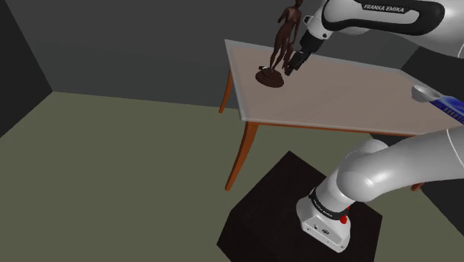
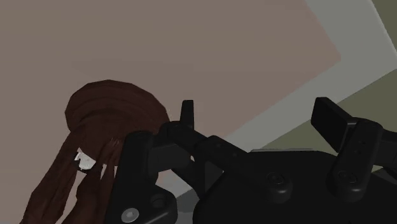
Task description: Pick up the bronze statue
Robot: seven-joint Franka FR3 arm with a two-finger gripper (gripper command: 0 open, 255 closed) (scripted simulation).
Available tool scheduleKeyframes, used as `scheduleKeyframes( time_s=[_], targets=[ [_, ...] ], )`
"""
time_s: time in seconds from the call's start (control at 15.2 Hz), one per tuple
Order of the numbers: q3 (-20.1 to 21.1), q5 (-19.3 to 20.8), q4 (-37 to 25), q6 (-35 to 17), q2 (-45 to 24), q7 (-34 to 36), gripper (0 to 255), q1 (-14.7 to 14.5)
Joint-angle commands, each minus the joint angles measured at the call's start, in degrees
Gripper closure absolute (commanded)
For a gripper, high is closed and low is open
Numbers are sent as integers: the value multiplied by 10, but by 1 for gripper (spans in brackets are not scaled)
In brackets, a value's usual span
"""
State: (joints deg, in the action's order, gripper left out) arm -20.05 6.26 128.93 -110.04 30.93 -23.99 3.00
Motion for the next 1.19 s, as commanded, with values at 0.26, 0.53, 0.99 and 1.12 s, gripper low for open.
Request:
scheduleKeyframes(
  time_s=[0.26,0.53,0.99,1.12],
  targets=[
    [-83,-49,-69,-66,-84,-92,0,-16],
    [-143,-113,-131,-93,-152,-165,0,-33],
    [-235,-285,-261,-89,-295,-308,0,-41],
    [-233,-288,-246,-103,-295,-314,0,-40]
  ],
)
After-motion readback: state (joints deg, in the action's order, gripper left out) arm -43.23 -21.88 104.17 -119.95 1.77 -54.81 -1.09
